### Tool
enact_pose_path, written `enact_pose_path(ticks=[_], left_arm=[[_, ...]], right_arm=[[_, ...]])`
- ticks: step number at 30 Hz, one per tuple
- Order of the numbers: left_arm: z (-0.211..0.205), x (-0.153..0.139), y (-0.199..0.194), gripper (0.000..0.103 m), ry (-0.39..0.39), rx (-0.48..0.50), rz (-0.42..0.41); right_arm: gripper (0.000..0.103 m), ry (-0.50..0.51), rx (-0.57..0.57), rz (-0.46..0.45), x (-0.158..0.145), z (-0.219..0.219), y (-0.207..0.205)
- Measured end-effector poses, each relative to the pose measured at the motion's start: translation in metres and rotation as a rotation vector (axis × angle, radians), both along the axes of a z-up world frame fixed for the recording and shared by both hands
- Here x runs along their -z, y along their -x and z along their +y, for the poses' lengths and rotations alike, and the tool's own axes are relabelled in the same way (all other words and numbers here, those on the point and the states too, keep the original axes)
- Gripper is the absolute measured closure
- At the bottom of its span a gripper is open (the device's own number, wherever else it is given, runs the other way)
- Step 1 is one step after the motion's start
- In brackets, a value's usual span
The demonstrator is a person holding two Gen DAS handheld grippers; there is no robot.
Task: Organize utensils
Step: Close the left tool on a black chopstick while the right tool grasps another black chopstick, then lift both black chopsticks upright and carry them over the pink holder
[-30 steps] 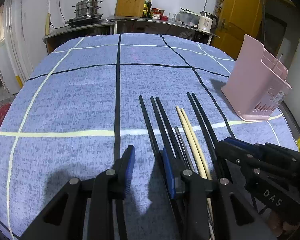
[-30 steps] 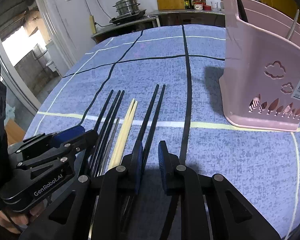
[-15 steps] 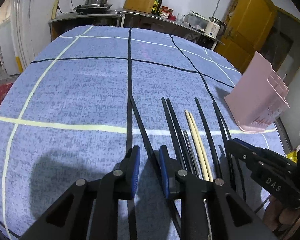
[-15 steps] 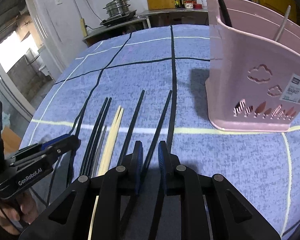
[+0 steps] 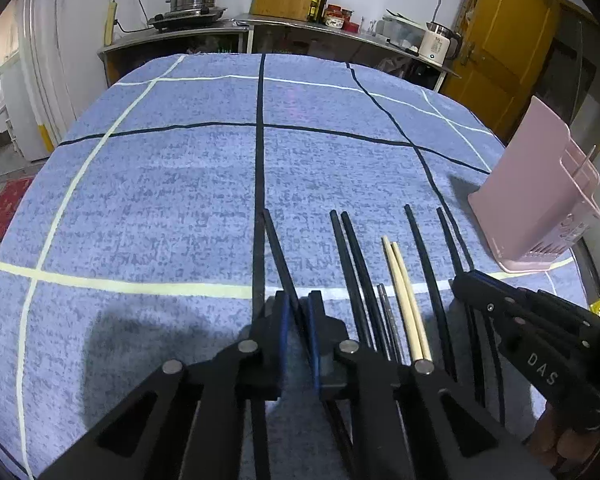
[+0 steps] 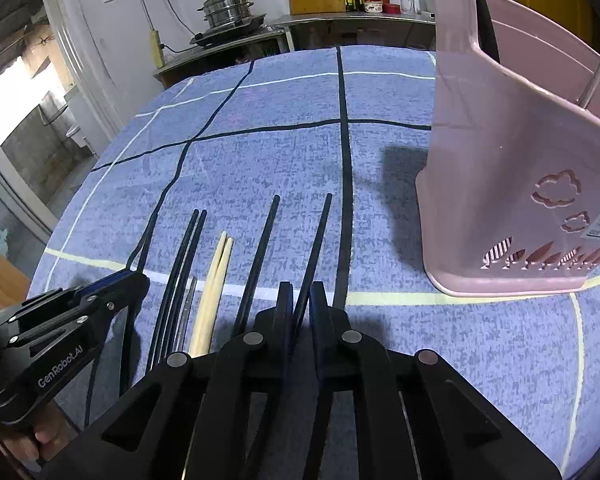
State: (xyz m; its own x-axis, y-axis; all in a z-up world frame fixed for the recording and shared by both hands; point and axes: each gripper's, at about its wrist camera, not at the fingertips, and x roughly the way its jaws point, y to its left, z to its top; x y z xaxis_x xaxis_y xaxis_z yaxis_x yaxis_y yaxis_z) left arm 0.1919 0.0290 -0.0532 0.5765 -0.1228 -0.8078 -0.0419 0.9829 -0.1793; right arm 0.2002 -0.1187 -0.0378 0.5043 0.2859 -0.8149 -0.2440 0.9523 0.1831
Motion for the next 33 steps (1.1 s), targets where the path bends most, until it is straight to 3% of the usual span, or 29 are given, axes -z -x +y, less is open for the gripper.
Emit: enact_pose_path(ticks=[8,23,33], left_arm=[[0.004,-0.017,0.008,0.096,0.036,0.017,-0.028],[0.009,-0.113,0.047,0.097,0.052,0.059,-0.222],[0.002,-0.149,0.06,0.098,0.054,0.095,-0.286]], right_arm=[[0.096,-0.05,-0.013,-0.05,-0.024,-0.008,0.013],[0.097,-0.115,-0.015,-0.226,-0.106,-0.029,0.05],[0.097,-0.143,0.004,-0.294,-0.136,-0.049,0.068]])
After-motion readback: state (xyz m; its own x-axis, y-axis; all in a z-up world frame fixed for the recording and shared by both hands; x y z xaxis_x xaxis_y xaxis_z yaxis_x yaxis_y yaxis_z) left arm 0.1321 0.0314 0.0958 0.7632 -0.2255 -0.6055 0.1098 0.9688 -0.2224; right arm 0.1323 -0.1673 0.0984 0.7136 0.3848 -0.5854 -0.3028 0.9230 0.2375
